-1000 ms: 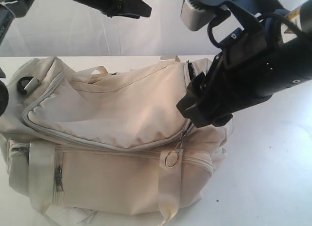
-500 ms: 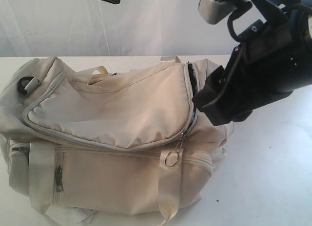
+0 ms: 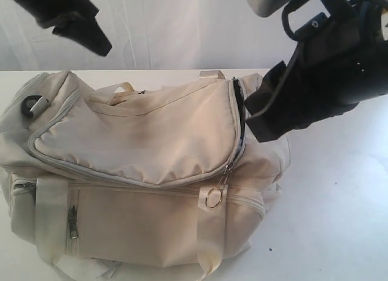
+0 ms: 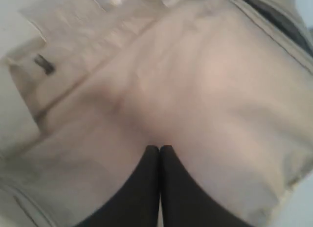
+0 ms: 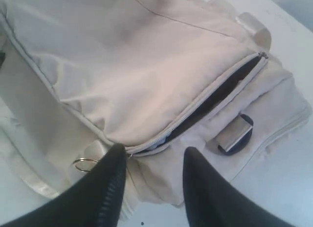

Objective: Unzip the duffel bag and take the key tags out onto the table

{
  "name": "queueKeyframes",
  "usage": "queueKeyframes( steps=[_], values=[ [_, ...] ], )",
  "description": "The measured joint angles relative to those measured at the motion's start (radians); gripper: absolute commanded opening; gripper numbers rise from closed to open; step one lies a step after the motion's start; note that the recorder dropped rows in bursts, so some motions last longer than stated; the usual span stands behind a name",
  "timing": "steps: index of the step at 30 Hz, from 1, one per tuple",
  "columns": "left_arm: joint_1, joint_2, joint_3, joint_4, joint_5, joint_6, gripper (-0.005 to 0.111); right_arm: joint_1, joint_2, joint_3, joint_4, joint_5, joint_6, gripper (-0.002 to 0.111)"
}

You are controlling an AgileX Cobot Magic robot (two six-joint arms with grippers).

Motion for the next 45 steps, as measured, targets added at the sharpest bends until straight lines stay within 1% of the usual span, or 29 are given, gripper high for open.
queueKeyframes(
  steps=[3,4,7,10,13,14,16,18,19,20,22,23,24,25,26,27,28,29,30,31,32,33,34,35,36,40,45],
  values=[
    [0.0,-0.147,0.242,-0.046,-0.006,0.061,0.0,0.0,0.0,0.0,-0.015,0.013,0.093,0.021],
    [0.0,-0.201,0.32,-0.087,-0.011,0.095,0.0,0.0,0.004,0.0,-0.027,0.027,0.118,0.019],
    [0.0,-0.352,0.514,-0.265,-0.033,0.217,0.0,-0.005,0.026,0.0,-0.052,0.059,0.157,0.017],
    [-0.025,-0.476,0.684,-0.409,-0.042,0.336,0.0,-0.028,0.064,-0.01,-0.052,0.085,0.169,0.017],
    [-0.086,-0.535,0.831,-0.488,-0.08,0.407,0.0,-0.067,0.102,-0.036,-0.044,0.112,0.17,0.017],
    [-0.117,-0.546,0.876,-0.508,-0.105,0.421,0.0,-0.08,0.114,-0.045,-0.04,0.12,0.17,0.016],
    [-0.19,-0.556,0.953,-0.537,-0.16,0.443,0.0,-0.113,0.136,-0.071,-0.009,0.137,0.146,0.012],
    [-0.277,-0.556,1.007,-0.57,-0.231,0.476,0.0,-0.152,0.16,-0.101,0.058,0.164,0.09,0.01],
    [-0.316,-0.556,1.023,-0.591,-0.264,0.49,0.0,-0.168,0.171,-0.112,0.103,0.176,0.064,0.01],
    [-0.377,-0.552,1.039,-0.606,-0.322,0.507,0.0,-0.189,0.184,-0.124,0.151,0.189,0.031,0.01],
    [-0.458,-0.543,1.046,-0.622,-0.414,0.521,0.0,-0.226,0.21,-0.142,0.24,0.205,-0.031,0.01],
    [-0.515,-0.536,1.046,-0.627,-0.489,0.532,0.0,-0.24,0.223,-0.15,0.281,0.212,-0.053,0.011],
    [-0.548,-0.529,1.046,-0.627,-0.55,0.536,0.0,-0.25,0.237,-0.156,0.312,0.221,-0.068,0.014],
    [-0.58,-0.523,1.046,-0.628,-0.593,0.536,0.0,-0.255,0.25,-0.161,0.327,0.231,-0.077,0.018],
    [-0.605,-0.511,1.046,-0.628,-0.644,0.538,0.0,-0.257,0.262,-0.166,0.341,0.24,-0.084,0.03],
    [-0.632,-0.495,1.046,-0.628,-0.687,0.543,0.0,-0.259,0.277,-0.169,0.354,0.252,-0.092,0.037],
    [-0.641,-0.482,1.046,-0.628,-0.704,0.545,0.002,-0.259,0.285,-0.169,0.358,0.259,-0.097,0.048],
    [-0.643,-0.462,1.046,-0.628,-0.715,0.55,0.006,-0.261,0.291,-0.169,0.364,0.262,-0.107,0.053],
    [-0.645,-0.451,1.046,-0.628,-0.723,0.552,0.016,-0.263,0.292,-0.169,0.364,0.26,-0.11,0.057],
    [-0.645,-0.43,1.046,-0.628,-0.731,0.552,0.023,-0.263,0.292,-0.169,0.366,0.245,-0.115,0.057],
    [-0.645,-0.421,1.048,-0.628,-0.734,0.552,0.037,-0.263,0.292,-0.169,0.366,0.235,-0.116,0.057],
    [-0.645,-0.406,1.048,-0.628,-0.747,0.552,0.043,-0.263,0.292,-0.169,0.368,0.217,-0.116,0.057],
    [-0.645,-0.398,1.048,-0.628,-0.755,0.553,0.052,-0.263,0.292,-0.169,0.37,0.208,-0.118,0.057],
    [-0.645,-0.39,1.048,-0.628,-0.773,0.553,0.057,-0.263,0.292,-0.169,0.37,0.183,-0.118,0.057],
    [-0.645,-0.387,1.048,-0.628,-0.791,0.556,0.058,-0.263,0.295,-0.169,0.37,0.165,-0.118,0.057],
    [-0.645,-0.385,1.048,-0.629,-0.868,0.605,0.058,-0.263,0.311,-0.143,0.415,0.124,-0.118,0.057],
    [-0.645,-0.354,1.048,-0.631,-0.893,0.695,0.058,-0.263,0.357,-0.133,0.466,0.115,-0.118,0.057]
  ],
)
